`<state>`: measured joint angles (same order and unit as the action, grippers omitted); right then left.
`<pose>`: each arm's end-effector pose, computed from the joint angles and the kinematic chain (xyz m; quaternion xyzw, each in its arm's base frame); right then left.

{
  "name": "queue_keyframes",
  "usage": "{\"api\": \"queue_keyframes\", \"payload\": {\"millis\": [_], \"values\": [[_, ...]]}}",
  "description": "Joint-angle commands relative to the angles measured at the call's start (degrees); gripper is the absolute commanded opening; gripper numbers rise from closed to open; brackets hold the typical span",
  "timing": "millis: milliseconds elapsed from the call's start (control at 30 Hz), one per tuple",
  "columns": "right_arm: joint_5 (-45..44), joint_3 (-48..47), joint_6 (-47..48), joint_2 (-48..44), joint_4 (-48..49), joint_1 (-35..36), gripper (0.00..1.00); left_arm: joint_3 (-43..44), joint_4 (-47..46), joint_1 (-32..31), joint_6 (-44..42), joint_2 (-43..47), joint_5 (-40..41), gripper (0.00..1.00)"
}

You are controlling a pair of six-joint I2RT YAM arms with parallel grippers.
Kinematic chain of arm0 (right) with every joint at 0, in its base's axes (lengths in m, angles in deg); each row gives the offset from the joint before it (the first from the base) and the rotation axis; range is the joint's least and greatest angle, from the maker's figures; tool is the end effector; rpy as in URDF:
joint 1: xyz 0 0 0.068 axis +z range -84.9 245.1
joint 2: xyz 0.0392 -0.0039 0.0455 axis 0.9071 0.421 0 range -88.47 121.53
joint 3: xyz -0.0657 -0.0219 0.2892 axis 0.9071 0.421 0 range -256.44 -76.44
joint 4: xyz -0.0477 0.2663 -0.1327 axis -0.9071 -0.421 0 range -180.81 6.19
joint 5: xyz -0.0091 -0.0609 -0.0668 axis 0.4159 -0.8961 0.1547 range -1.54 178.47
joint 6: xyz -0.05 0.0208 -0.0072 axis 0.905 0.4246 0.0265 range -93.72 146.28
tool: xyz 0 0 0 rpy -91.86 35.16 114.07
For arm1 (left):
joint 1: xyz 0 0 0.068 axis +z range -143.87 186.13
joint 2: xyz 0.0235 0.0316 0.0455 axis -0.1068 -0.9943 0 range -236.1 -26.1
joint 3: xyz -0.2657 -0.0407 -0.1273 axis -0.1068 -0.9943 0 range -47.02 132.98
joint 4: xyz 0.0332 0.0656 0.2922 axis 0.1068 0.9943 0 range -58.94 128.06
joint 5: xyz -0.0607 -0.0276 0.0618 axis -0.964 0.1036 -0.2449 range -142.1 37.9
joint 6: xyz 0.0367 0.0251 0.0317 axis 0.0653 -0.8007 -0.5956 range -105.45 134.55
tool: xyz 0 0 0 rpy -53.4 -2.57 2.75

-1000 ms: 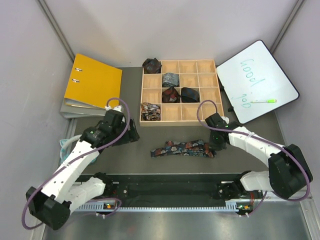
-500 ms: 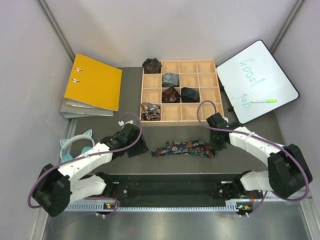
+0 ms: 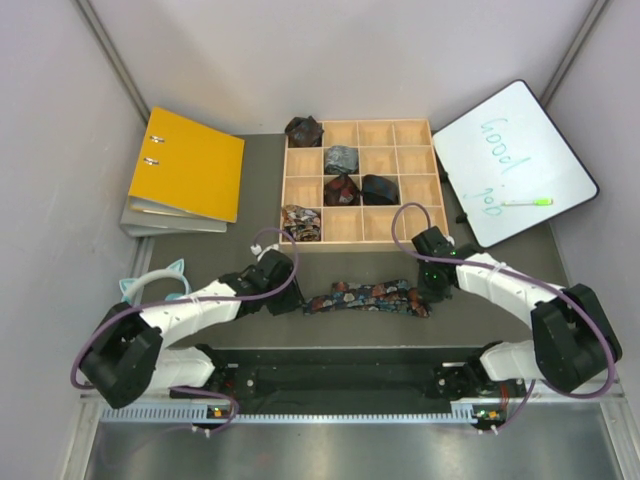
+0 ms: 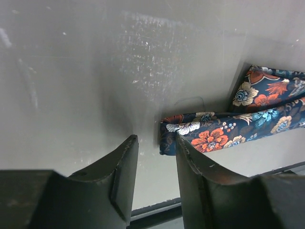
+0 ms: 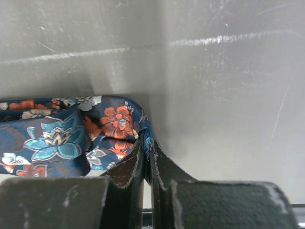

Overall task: Roll the ties
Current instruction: Flatten out the tie at the center of the board.

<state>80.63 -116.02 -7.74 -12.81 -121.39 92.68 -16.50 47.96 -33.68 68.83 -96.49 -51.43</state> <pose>0.2209 0.1098 0.1674 0.0651 0.9854 0.0145 0.1564 0.1863 -0.1548 0.1555 -0.1224 0.9504 -0.2055 0.1989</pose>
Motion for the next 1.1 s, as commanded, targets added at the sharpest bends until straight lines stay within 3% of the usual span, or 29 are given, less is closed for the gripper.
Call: {"api": "queue_keyframes", "payload": {"millis": [0, 400, 633, 900, 1067], "values": [[0.54, 0.55, 0.62, 0.63, 2.16, -0.59, 0.00, -0.46, -4.16, -0.88, 0.74, -1.59, -0.32, 0.42], [0.63, 0.64, 0.71, 1.33, 2.69, -0.59, 0.00, -1.25, -6.53, -1.85, 2.41, -4.93, -0.40, 0.38], [0.72, 0.72, 0.54, 1.69, 3.21, -0.77, 0.00, -2.05, -7.42, -2.81, 3.37, -4.41, 0.39, 0.18], [3.35, -0.32, 1.93, 3.35, 4.63, -3.14, 0.00, 4.36, 4.09, -3.17, 1.27, -0.28, 5.30, 0.04], [1.86, -3.14, 5.80, 5.37, 5.94, -4.10, 0.00, 12.87, 14.10, -2.82, -1.54, 4.29, 9.87, 0.03]]}}
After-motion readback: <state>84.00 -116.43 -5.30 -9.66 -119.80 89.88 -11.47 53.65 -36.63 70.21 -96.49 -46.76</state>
